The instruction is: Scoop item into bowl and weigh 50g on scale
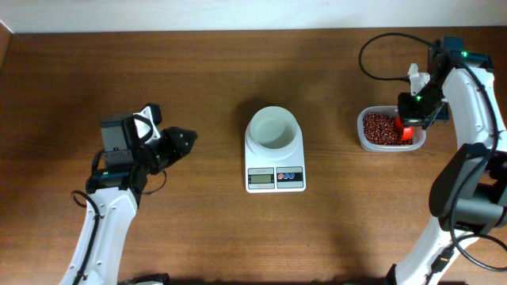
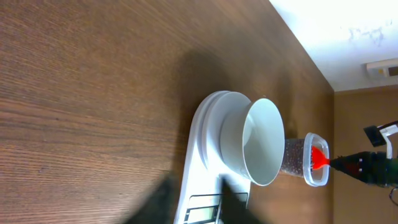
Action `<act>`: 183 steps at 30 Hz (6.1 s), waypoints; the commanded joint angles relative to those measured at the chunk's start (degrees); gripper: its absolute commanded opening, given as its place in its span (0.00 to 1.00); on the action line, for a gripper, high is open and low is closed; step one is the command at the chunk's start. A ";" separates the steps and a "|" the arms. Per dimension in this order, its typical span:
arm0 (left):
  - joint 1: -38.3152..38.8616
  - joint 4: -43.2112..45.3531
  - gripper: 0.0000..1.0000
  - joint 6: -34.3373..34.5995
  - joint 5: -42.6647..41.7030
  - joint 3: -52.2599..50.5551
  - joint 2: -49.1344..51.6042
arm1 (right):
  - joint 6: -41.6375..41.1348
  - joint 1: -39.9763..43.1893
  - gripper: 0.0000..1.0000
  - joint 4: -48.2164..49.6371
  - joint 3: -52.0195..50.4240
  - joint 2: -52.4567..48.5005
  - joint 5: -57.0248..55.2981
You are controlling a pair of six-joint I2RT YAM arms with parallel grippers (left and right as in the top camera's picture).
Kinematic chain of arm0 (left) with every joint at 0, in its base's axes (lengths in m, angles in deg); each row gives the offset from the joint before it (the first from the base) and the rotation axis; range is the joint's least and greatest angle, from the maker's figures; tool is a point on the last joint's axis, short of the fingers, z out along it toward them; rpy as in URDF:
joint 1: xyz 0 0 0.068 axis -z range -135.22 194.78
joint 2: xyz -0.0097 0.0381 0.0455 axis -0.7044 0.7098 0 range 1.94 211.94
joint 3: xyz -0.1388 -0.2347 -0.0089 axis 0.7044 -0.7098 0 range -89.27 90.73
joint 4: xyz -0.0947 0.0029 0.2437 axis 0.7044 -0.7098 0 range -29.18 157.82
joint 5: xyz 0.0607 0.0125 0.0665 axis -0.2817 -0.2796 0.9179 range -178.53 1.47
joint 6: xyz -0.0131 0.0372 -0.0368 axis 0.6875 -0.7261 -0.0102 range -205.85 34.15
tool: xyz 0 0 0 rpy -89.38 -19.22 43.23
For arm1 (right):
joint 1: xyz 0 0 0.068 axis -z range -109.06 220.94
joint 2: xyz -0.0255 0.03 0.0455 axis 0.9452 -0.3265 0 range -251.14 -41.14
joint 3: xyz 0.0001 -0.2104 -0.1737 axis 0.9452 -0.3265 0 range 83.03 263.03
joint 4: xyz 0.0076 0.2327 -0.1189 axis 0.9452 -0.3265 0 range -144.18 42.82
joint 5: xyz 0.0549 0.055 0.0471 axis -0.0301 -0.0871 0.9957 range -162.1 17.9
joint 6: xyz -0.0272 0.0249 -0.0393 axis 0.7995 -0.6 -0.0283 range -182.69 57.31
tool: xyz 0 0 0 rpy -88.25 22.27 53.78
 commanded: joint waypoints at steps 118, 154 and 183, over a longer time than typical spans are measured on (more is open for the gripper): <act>55.80 3.48 0.00 -42.34 46.45 9.70 29.14 | -0.13 0.11 0.99 0.35 -0.42 -0.48 -0.94; 53.20 -11.04 0.00 -43.60 43.45 18.97 35.50 | -0.13 0.11 0.99 0.35 -0.42 -0.48 -0.94; 53.44 -13.46 0.00 -48.35 38.88 20.52 36.79 | -0.13 0.11 0.99 0.35 -0.42 -0.48 -0.94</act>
